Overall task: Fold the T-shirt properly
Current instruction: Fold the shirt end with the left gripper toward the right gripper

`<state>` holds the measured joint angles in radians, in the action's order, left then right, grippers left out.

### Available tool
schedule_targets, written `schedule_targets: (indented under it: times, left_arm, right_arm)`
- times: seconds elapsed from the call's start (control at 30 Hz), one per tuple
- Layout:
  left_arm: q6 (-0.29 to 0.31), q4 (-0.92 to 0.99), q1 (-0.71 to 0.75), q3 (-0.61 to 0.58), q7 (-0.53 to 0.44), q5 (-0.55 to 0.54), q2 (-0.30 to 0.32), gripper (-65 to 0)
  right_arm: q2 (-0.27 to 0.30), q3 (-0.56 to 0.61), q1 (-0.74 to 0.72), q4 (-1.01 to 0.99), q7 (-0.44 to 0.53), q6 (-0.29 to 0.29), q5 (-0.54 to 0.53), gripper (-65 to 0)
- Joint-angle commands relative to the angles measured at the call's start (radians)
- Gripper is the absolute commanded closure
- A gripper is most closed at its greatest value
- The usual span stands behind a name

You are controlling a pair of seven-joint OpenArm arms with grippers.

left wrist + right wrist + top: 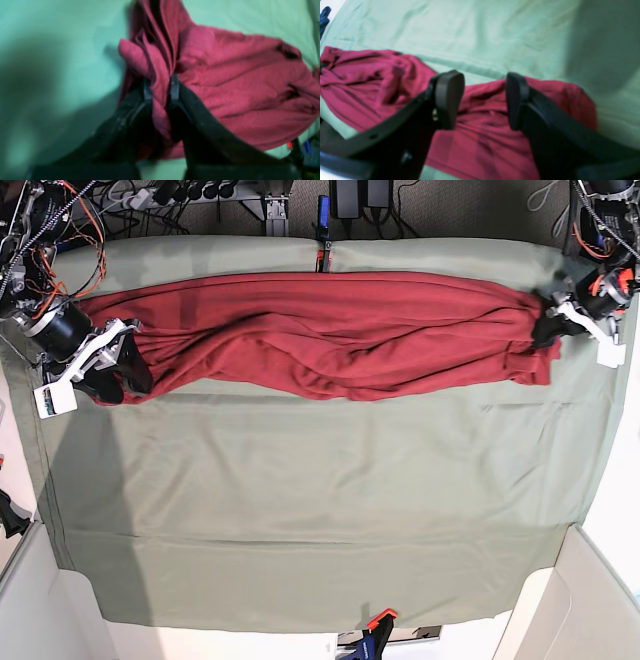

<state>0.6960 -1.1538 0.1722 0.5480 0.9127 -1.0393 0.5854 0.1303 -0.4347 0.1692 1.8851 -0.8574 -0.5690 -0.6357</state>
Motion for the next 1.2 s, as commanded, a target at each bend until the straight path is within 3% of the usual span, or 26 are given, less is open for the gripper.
schedule_targets:
  times: [0.0, 0.13, 0.3, 0.37, 0.53, 0.73, 0.93, 1.03, 1.17]
  left_arm:
    - [0.002, -0.012, -0.008, 0.028, -0.020, -0.018, 0.033, 0.0]
    - [0.002, -0.012, -0.009, 0.042, -0.044, 0.003, 0.051, 0.0]
    - [0.002, -0.012, -0.009, 0.042, -0.225, 0.209, 0.063, 0.0]
    - [0.002, -0.012, -0.009, 0.042, -0.247, 0.231, 0.077, 0.0]
    - [0.002, -0.113, 0.004, 0.042, -0.182, 0.156, 0.080, 0.0]
    - [0.002, -0.484, 0.063, 0.026, -0.016, -0.038, 0.018, 0.0]
    - [0.002, -0.779, 0.097, -0.177, 0.005, 0.006, 0.004, 0.0]
    - [0.002, -0.794, 0.097, -0.311, -0.022, 0.112, 0.002, 0.0]
    - [0.002, -0.742, 0.096, -0.423, -0.111, 0.265, -0.047, 0.0]
  right_arm:
    - [0.008, -0.003, -0.008, 0.018, 0.024, -0.003, -0.023, -30.8]
    - [0.008, -0.003, -0.008, 0.018, 0.028, -0.003, -0.024, -30.8]
    - [0.007, -0.003, -0.008, 0.018, 0.027, -0.003, -0.025, -30.8]
    - [0.007, -0.003, -0.008, 0.018, 0.027, -0.003, -0.027, -30.8]
    - [0.007, -0.003, -0.008, 0.018, 0.027, -0.003, -0.026, -30.8]
    - [0.006, -0.003, -0.008, 0.018, 0.027, -0.003, -0.026, -30.8]
    - [0.005, -0.003, -0.008, 0.018, 0.027, -0.003, -0.023, -30.8]
    - [0.005, -0.003, -0.008, 0.018, 0.027, -0.003, -0.023, -30.8]
    - [0.005, -0.003, -0.008, 0.018, 0.027, -0.003, -0.023, -30.8]
